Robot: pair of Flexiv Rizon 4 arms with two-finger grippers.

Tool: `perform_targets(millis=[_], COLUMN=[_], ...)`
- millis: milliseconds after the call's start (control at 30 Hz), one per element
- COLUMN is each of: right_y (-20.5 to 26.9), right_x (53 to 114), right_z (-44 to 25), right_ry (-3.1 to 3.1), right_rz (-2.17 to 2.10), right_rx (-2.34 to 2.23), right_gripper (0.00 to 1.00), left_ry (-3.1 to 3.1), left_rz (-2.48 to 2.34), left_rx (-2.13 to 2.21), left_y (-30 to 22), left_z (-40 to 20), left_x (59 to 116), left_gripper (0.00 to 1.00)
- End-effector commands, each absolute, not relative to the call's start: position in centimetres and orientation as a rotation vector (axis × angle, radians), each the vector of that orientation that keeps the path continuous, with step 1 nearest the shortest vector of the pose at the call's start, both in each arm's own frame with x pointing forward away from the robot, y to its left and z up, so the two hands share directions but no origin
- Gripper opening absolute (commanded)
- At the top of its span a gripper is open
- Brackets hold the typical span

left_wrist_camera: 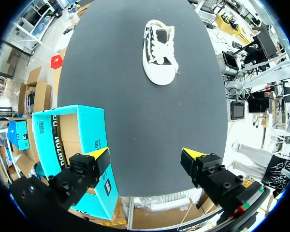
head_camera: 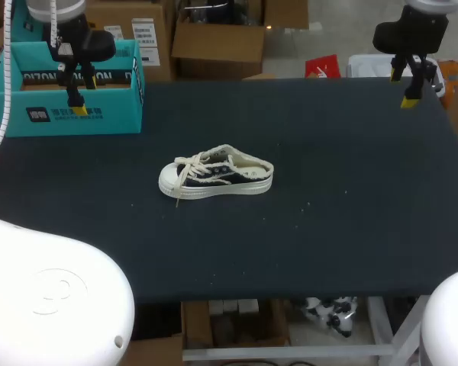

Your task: Open the shoe tongue, take the insole out of the shoe, put the insole back into the shoe, and pack the shoe into the shoebox

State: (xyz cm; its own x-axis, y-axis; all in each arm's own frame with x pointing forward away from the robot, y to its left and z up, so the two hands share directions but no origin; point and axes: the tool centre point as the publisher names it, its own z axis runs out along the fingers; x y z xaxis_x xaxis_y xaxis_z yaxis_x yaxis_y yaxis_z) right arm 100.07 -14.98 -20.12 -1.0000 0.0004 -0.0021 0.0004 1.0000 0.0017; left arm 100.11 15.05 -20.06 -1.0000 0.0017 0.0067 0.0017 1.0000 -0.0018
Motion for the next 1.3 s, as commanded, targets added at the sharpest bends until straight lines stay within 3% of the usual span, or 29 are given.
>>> perform_targets(millis=[33, 800, 1300], right_y=[-15.0, -14.6, -8.1], right_x=[100.0, 99.8, 96.0], right_z=[-20.1, -20.4, -27.1], right_ry=[3.14, 3.114, 3.068], right_rz=[0.001, 0.082, 0.579], right_rx=[0.0, -0.002, 0.062], right_gripper=[1.0, 1.0, 1.0], left_ry=[-3.136, -3.154, -2.974], left_rz=[0.001, -0.058, 0.155], left_rx=[-0.002, 0.043, 0.785], left_y=[15.0, 14.3, 12.1], left_z=[-20.1, -20.1, -22.7], left_x=[100.1, 99.2, 96.1], left_gripper=[1.0, 1.0, 1.0])
